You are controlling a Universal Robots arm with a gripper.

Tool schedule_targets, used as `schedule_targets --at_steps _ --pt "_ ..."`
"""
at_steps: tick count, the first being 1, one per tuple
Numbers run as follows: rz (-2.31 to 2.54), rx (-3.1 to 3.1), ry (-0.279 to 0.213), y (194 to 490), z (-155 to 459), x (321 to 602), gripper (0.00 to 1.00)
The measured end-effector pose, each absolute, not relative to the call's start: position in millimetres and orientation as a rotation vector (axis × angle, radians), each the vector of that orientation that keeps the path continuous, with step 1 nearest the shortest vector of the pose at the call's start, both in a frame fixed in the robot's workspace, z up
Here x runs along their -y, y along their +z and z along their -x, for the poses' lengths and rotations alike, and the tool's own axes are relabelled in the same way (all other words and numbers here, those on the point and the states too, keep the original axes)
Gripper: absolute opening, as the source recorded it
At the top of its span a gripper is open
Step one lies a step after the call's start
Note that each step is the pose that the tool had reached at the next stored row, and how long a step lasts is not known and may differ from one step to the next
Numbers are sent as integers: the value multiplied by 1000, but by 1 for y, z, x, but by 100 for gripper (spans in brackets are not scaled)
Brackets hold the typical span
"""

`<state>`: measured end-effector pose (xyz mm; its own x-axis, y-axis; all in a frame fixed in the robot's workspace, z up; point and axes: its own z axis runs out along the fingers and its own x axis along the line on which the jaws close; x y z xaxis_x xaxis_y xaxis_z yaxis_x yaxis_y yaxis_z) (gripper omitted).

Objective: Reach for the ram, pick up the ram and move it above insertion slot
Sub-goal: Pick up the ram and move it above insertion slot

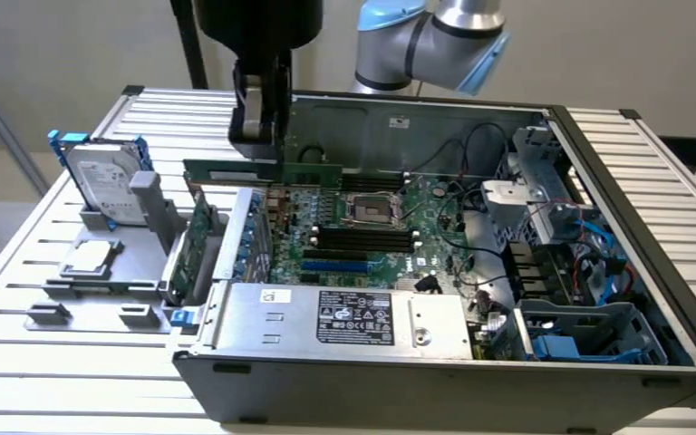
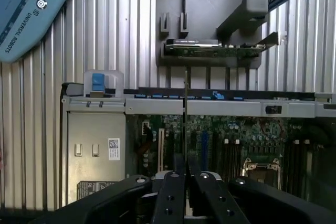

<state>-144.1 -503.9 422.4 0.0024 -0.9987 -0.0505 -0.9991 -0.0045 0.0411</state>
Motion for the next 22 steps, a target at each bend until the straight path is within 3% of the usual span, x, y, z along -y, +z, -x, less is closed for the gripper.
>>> schedule_targets --at_steps 22 --pt "2222 -2214 97 408 76 439 13"
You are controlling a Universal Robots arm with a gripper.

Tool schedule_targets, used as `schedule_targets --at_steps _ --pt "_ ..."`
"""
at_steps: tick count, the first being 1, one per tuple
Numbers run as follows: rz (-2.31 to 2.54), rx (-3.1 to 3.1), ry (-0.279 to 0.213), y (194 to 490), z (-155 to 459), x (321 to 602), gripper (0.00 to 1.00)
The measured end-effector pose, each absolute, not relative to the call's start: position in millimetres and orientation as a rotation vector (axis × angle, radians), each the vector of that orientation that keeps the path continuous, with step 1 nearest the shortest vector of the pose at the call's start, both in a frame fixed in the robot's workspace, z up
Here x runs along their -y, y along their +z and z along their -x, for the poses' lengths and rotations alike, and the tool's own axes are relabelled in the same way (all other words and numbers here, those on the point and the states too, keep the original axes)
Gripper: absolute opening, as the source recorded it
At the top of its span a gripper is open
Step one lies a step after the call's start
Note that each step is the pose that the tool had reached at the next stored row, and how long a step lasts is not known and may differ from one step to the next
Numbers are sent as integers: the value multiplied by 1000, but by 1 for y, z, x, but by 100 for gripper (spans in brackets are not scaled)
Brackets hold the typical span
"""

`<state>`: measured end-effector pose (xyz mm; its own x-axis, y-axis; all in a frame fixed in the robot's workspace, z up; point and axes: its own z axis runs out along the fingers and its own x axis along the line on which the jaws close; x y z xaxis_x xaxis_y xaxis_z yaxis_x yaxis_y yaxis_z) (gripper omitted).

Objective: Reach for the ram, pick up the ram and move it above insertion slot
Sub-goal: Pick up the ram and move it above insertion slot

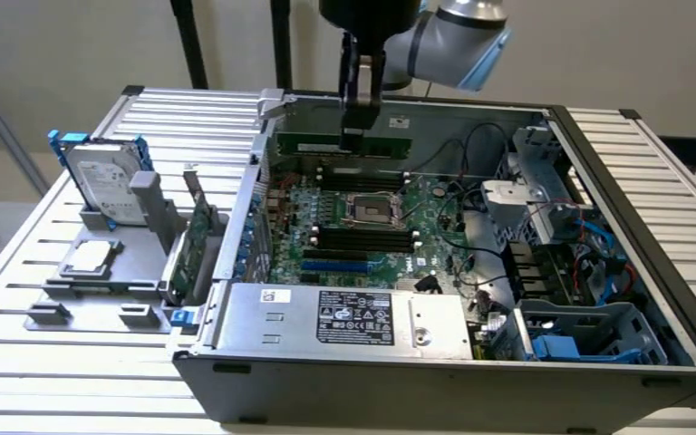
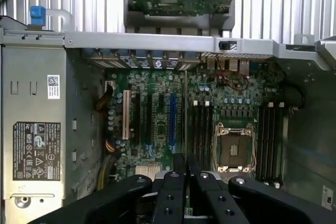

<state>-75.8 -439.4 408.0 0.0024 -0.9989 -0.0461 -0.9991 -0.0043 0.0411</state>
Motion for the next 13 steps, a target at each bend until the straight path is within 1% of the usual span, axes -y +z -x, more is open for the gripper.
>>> schedule_targets --at_steps 7,13 --pt "2223 -2216 94 402 59 422 13" --pt "2204 -2233 94 397 48 418 13"
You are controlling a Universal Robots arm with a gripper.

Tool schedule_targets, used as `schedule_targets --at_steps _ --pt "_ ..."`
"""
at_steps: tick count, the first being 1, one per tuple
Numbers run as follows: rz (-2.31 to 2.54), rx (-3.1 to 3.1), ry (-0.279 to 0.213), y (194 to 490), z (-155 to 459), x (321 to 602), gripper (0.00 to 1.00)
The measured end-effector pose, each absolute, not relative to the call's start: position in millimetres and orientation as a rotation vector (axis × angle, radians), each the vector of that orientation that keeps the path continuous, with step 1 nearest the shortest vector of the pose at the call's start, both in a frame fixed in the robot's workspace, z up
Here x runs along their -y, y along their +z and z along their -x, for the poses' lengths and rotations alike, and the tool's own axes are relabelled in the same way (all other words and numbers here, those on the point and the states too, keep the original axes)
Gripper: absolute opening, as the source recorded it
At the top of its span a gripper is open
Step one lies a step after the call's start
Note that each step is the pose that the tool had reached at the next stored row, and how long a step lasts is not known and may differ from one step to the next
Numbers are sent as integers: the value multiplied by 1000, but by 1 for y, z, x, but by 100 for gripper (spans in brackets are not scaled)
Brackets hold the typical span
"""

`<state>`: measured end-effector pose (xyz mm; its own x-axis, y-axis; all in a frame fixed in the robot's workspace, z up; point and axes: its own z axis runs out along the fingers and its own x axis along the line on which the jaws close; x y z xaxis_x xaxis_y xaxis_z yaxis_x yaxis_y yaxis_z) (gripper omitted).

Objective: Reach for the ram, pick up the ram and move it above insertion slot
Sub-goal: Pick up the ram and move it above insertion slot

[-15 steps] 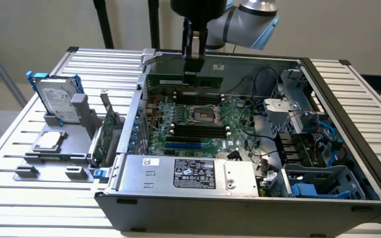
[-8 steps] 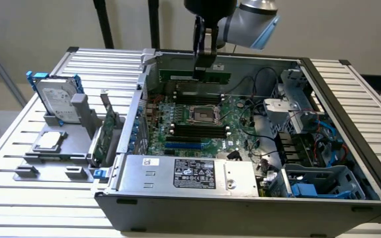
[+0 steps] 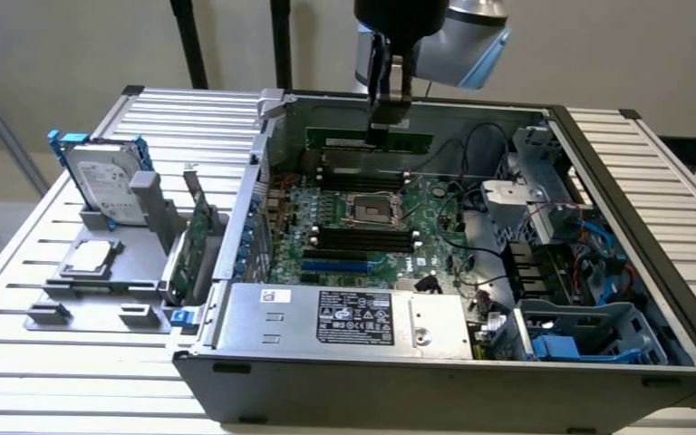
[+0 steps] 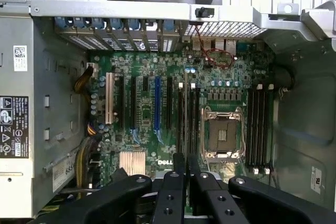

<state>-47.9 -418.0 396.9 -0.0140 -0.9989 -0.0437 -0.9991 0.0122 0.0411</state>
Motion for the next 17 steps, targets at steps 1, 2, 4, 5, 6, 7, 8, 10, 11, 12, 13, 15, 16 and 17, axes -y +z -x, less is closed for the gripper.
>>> schedule_targets --at_steps 1,2,4,5,6,7,8,10,11,12,13,15,16,17 --pt "2199 -2238 94 396 47 418 13" --pt "2193 -2243 94 396 46 418 13" --pt "2183 -2254 92 394 46 417 13" --pt "2180 -2257 92 394 46 417 13" --pt "2179 -2257 91 394 46 416 13" --pt "2179 -2257 91 394 46 416 13" --pt "2179 -2257 91 394 46 416 13" --pt "2179 -2258 91 394 46 416 13" --pt "2179 -2257 91 394 46 416 13" --pt "2179 -2258 91 394 46 416 13" --pt "2179 -2258 91 394 46 416 13" --pt "2179 -2258 91 394 46 416 13" --pt "2179 -2258 91 394 46 416 13" --pt "2179 -2258 91 394 46 416 13"
